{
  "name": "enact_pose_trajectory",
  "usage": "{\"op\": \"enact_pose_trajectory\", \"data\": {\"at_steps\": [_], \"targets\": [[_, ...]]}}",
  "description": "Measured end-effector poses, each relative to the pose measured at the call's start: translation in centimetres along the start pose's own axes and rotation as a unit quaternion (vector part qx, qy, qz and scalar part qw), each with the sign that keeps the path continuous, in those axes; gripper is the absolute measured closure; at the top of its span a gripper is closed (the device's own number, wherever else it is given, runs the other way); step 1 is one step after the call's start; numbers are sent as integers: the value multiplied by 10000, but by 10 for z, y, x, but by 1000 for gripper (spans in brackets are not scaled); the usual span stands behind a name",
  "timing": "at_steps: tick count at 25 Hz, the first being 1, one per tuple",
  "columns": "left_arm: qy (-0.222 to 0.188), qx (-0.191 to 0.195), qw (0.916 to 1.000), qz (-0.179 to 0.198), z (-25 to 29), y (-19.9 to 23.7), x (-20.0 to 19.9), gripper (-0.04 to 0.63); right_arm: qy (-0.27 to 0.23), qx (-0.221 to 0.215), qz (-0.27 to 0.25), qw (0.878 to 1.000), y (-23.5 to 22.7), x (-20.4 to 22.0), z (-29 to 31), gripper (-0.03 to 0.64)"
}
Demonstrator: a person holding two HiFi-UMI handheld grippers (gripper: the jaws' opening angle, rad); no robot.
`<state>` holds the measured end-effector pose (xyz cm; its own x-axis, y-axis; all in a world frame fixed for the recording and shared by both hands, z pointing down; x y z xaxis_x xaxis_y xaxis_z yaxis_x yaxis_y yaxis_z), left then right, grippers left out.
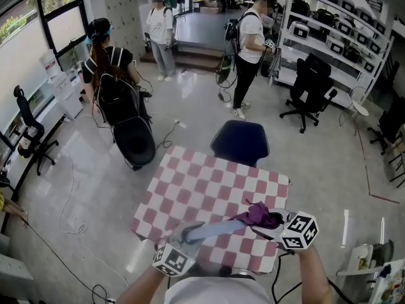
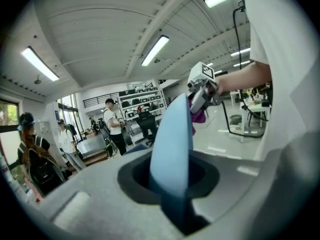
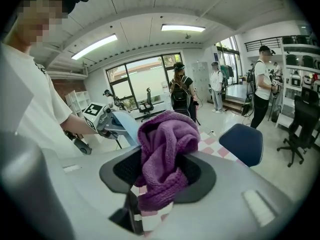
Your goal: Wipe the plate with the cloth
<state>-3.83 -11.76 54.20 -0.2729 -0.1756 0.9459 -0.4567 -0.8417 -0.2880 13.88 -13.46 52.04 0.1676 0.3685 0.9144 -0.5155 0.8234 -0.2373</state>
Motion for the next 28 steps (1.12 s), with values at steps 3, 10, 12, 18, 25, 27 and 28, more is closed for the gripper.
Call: {"op": "enact_pose_trajectory", "data": {"at_steps": [3, 10, 12, 18, 25, 27, 28], "targets": [[-3, 66, 9999, 104, 4, -1, -2, 525, 62, -45, -75, 9999, 2, 0, -2, 445], [148, 241, 9984, 494, 14, -3, -1, 525, 107, -325, -289, 9990, 14, -6, -2, 445], [189, 272, 9978, 583, 16, -4, -1, 525, 142, -344, -356, 9987, 16, -7, -1, 445], [346, 440, 9941, 934, 27, -5, -4, 525, 135, -657, -438, 9968, 28, -17, -2, 445], [552, 582, 9895, 1204, 38, -11, -1, 525, 195, -983, -524, 9936, 42, -21, 7, 443], [630, 631, 9878, 1274, 39, -14, 0, 525, 232, -1090, -553, 9922, 47, -22, 8, 443], [669, 657, 9869, 1310, 40, -16, 0, 525, 254, -1146, -577, 9914, 50, -22, 9, 443]]}}
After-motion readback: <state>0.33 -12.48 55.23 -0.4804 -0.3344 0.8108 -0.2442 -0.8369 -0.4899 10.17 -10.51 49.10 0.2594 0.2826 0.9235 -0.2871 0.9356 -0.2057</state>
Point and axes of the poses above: the fingertips, and each gripper's own axes: z forward along the fingers, y to its left, x out of its underside, the point moved 3 cm from there along -z, backward along the fingers, and after that the axes turned 13 degrees about -y, right-handed, at the moved point
